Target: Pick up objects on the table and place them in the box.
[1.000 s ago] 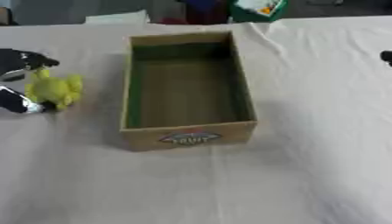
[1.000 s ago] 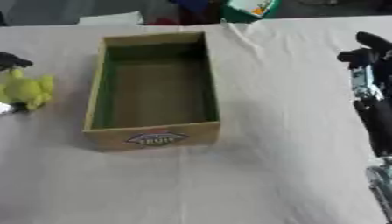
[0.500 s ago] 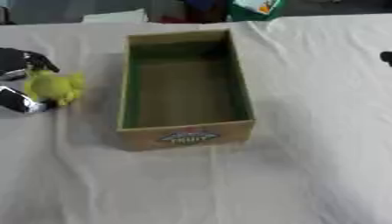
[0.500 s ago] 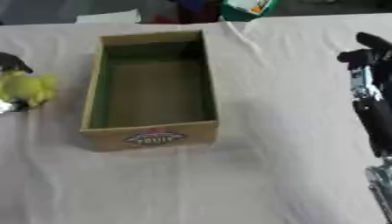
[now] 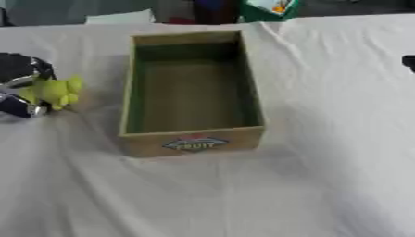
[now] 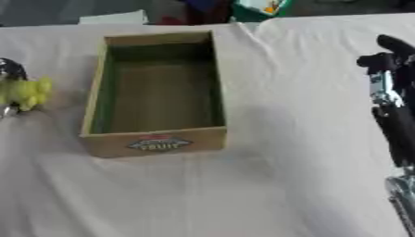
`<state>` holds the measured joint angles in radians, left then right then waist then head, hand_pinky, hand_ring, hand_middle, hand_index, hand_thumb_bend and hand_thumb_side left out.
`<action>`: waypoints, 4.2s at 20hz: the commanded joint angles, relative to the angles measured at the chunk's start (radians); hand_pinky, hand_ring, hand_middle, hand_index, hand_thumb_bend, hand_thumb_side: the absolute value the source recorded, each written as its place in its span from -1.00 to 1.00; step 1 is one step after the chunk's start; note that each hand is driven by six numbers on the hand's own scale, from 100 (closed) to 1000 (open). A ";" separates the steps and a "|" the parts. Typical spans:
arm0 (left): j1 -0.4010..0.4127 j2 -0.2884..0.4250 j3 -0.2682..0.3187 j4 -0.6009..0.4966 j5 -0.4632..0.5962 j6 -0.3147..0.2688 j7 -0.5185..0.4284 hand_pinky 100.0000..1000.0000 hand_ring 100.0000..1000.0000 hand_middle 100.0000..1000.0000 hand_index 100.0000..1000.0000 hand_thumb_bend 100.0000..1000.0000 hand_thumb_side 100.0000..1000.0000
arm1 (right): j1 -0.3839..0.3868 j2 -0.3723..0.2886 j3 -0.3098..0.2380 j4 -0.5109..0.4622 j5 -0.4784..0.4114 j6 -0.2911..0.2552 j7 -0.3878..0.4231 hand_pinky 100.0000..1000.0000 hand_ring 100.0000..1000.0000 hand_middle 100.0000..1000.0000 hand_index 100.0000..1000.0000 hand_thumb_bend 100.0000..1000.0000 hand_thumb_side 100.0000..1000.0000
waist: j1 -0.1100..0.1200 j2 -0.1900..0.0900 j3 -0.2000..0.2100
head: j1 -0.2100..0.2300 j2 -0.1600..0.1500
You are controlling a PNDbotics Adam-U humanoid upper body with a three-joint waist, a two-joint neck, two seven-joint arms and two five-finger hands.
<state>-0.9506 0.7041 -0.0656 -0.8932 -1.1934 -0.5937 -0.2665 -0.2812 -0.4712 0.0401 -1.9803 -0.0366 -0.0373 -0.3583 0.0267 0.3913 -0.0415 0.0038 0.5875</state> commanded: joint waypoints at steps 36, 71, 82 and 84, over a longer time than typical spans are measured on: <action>-0.173 -0.187 -0.056 -0.345 0.228 0.071 -0.003 -0.42 0.00 -0.01 0.33 -1.00 -0.50 | -0.050 -0.004 -0.017 -0.020 -0.059 -0.011 0.026 0.77 0.52 0.14 0.68 -1.00 0.22 | -0.013 -0.102 -0.013 | -0.023 0.051; -0.152 -0.376 -0.142 -0.155 0.055 0.130 -0.216 0.13 0.58 0.56 0.72 -0.69 0.28 | -0.074 0.023 0.003 -0.020 -0.083 -0.008 0.056 0.77 0.52 0.14 0.68 -1.00 0.14 | -0.001 -0.099 -0.055 | 0.005 0.055; -0.133 -0.370 -0.152 -0.187 0.020 0.112 -0.244 0.25 0.69 0.68 0.98 0.08 0.45 | -0.071 0.025 0.000 -0.020 -0.082 -0.006 0.050 0.77 0.52 0.13 0.68 -1.00 0.13 | 0.001 -0.100 -0.053 | -0.003 0.055; -0.132 -0.369 -0.152 -0.191 0.030 0.102 -0.246 0.26 0.70 0.70 1.00 0.11 0.37 | -0.071 0.025 0.000 -0.020 -0.082 -0.007 0.050 0.77 0.52 0.14 0.68 -1.00 0.13 | 0.001 -0.100 -0.052 | -0.003 0.056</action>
<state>-1.0655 0.3162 -0.2194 -1.0611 -1.1676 -0.4843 -0.5134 -0.3432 -0.4357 0.0493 -1.9803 -0.1164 -0.0440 -0.3039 0.0301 0.3133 -0.0943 0.0026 0.6334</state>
